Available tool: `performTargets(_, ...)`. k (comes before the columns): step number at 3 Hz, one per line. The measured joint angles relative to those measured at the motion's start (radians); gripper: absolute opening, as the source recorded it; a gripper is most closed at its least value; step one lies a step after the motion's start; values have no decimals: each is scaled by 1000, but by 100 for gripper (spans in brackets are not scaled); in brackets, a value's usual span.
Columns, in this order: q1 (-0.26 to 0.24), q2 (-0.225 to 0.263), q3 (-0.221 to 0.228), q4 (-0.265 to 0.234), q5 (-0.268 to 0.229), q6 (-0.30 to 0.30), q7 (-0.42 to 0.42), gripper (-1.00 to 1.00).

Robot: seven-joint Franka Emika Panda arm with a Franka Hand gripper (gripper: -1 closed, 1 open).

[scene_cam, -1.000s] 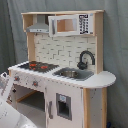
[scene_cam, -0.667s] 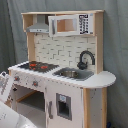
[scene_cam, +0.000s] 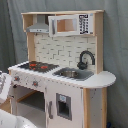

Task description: Play with the kitchen

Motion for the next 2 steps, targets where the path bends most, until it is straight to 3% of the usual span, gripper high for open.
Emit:
performTargets(1, 1, -93, 34, -10, -27, -16, 0, 100)
performTargets(2, -36, -177, 61, -14, -31, 36, 0, 100)
